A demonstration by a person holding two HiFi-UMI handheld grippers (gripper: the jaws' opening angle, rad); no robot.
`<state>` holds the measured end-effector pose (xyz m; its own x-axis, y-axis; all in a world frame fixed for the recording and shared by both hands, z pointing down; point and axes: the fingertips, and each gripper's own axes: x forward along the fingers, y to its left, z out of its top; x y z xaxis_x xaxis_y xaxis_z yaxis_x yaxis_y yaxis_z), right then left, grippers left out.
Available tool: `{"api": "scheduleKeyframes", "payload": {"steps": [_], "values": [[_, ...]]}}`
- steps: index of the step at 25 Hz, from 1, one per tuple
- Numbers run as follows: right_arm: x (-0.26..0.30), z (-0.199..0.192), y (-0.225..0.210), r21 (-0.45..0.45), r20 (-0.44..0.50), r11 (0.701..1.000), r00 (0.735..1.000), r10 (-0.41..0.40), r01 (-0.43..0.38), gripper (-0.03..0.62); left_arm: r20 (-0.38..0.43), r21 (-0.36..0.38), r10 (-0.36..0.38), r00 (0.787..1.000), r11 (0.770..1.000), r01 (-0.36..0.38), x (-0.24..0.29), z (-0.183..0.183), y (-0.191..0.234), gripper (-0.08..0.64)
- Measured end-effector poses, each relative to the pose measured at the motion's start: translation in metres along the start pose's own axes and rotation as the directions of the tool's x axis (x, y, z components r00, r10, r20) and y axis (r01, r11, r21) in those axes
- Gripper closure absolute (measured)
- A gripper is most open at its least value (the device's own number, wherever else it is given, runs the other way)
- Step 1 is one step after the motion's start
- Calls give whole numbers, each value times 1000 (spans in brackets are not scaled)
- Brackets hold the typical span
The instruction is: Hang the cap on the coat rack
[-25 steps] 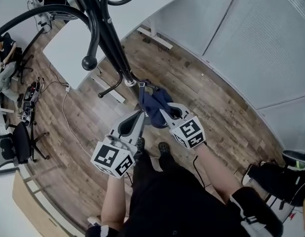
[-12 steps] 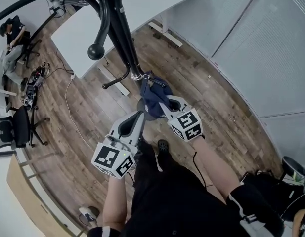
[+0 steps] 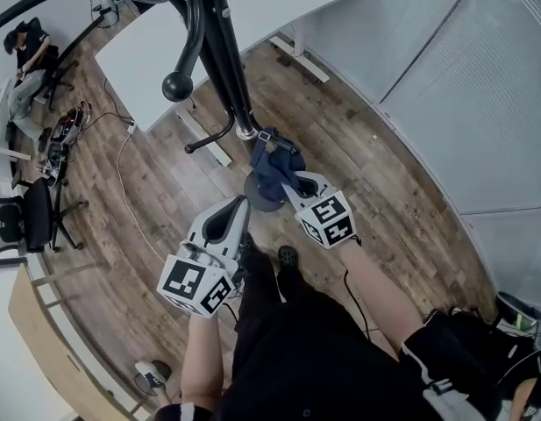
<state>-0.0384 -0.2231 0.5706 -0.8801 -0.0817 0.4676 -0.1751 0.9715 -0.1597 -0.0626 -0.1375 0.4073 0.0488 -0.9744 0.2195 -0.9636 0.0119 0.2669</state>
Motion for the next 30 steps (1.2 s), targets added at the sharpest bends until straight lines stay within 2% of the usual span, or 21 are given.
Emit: {"api": "scheduleKeyframes", "payload": {"steps": [14, 19, 30], "values": [[14, -32, 0, 53, -75, 999, 997, 2, 2, 545, -1, -35, 50, 999, 998, -50, -13, -11, 8, 545], [20, -35, -3, 57, -96, 998, 995, 8, -3, 492, 3, -39, 61, 998, 997, -61, -17, -12, 12, 545], [21, -27, -5, 58, -79, 998, 997, -9, 14, 373, 25, -39, 81, 996, 996, -80, -25, -7, 16, 545]]}}
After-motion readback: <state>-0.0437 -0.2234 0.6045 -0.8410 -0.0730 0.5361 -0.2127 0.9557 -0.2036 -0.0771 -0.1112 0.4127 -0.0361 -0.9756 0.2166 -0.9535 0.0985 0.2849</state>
